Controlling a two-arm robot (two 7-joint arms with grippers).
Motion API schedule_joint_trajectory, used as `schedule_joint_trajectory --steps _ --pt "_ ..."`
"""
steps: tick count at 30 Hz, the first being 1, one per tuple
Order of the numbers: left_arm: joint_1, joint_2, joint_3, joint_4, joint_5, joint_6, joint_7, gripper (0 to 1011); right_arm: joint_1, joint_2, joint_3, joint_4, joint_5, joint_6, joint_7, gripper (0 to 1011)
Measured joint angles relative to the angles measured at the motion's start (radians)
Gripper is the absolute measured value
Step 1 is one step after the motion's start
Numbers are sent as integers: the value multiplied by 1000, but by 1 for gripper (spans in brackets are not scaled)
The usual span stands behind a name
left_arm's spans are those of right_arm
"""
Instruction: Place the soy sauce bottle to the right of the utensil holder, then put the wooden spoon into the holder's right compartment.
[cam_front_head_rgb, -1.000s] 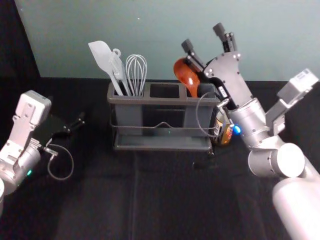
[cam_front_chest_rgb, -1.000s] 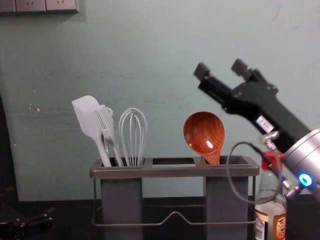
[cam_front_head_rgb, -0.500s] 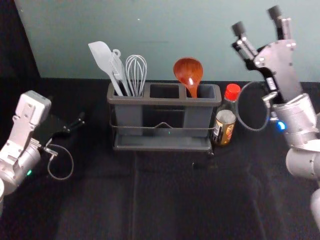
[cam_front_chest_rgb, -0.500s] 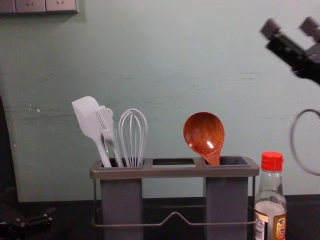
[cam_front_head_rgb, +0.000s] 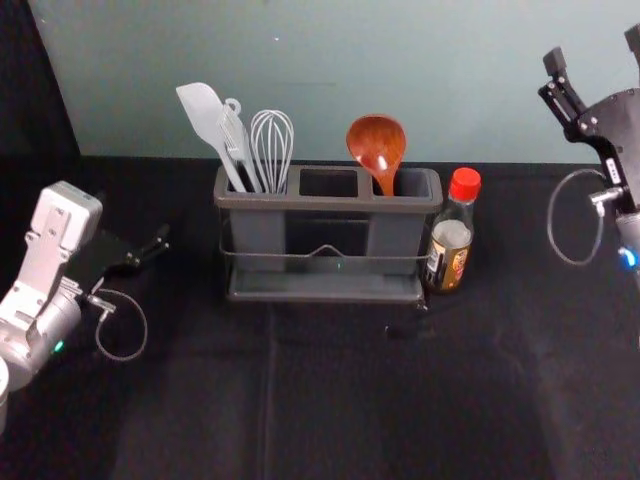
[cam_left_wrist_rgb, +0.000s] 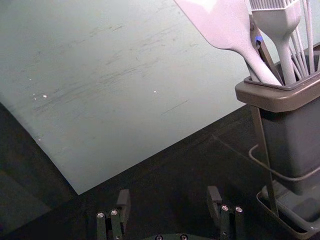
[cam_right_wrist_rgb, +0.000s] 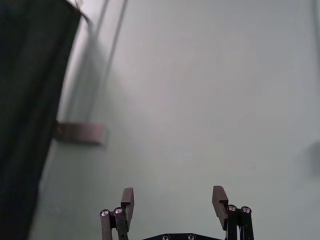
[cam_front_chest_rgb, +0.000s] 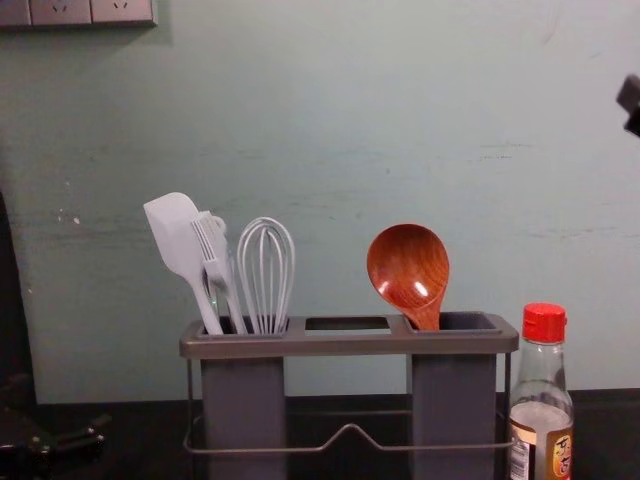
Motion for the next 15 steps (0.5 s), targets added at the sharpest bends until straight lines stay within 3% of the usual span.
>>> schedule_joint_trajectory --steps 1,2,5,9,12,15 --pt "0 0 0 0 0 0 0 1005 -9 1 8 -13 -44 28 -32 1003" --pt "0 0 0 0 0 0 0 1005 -9 1 8 -13 -44 28 -32 1003" --pt "0 0 0 0 0 0 0 1005 -24 12 18 -38 -126 108 -95 1002" --pt "0 0 0 0 0 0 0 1005 -39 30 18 -55 -178 187 -126 1002" --pt "0 0 0 0 0 0 0 1005 -52 50 12 -64 -222 280 -153 1003" --pt "0 0 0 0 0 0 0 1005 -58 60 9 -64 -234 327 -164 1002"
